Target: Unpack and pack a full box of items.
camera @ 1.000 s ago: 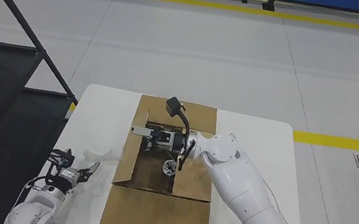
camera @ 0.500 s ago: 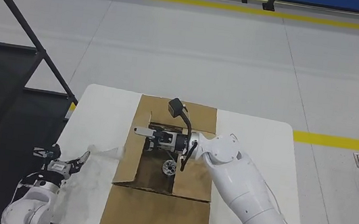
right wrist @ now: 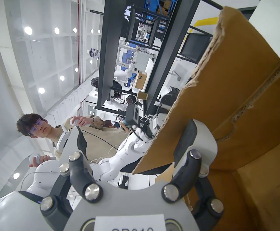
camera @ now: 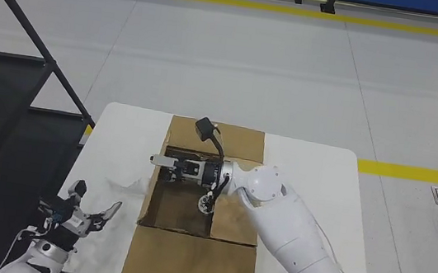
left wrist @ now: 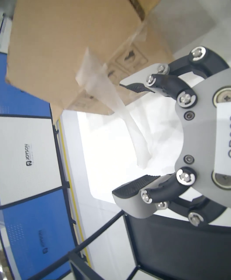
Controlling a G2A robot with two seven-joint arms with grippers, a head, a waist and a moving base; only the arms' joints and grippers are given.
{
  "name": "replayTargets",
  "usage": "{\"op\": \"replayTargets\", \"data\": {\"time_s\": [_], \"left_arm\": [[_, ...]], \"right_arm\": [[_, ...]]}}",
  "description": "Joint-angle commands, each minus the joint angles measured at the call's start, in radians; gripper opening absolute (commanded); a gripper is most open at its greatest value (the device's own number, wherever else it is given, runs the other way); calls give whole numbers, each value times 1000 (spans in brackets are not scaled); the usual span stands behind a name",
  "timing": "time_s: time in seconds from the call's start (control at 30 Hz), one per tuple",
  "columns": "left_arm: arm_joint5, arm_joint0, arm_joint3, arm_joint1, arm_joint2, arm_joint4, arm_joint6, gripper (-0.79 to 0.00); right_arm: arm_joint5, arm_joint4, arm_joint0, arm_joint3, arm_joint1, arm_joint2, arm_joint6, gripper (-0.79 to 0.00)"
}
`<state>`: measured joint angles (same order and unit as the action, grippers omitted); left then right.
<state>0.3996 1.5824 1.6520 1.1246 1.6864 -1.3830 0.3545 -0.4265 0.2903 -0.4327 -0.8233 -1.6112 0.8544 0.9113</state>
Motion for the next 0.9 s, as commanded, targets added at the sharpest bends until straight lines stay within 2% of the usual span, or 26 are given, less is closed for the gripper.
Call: {"op": "replayTargets", "data": {"time_s": [0.0,0.13,0.3,0.57,0.87], "left_arm": [[3,38,64,-2,0,-48,9,0],[-13,81,150,-1,-15,-90,21,0],[-33,85,196,3,-37,-80,26,0],[-10,89,234,2,-41,-85,25,0],[-18,132,252,-2,4,-95,32,0]], "right_arm": [[11,-15,2,-7,-7,-11,-49,0],[36,-73,11,-8,-26,-45,-158,0],[40,-121,19,5,-50,-83,-248,0],[28,-142,33,55,-78,-109,-284,0],[10,-144,48,106,-96,-106,-286,0]]}}
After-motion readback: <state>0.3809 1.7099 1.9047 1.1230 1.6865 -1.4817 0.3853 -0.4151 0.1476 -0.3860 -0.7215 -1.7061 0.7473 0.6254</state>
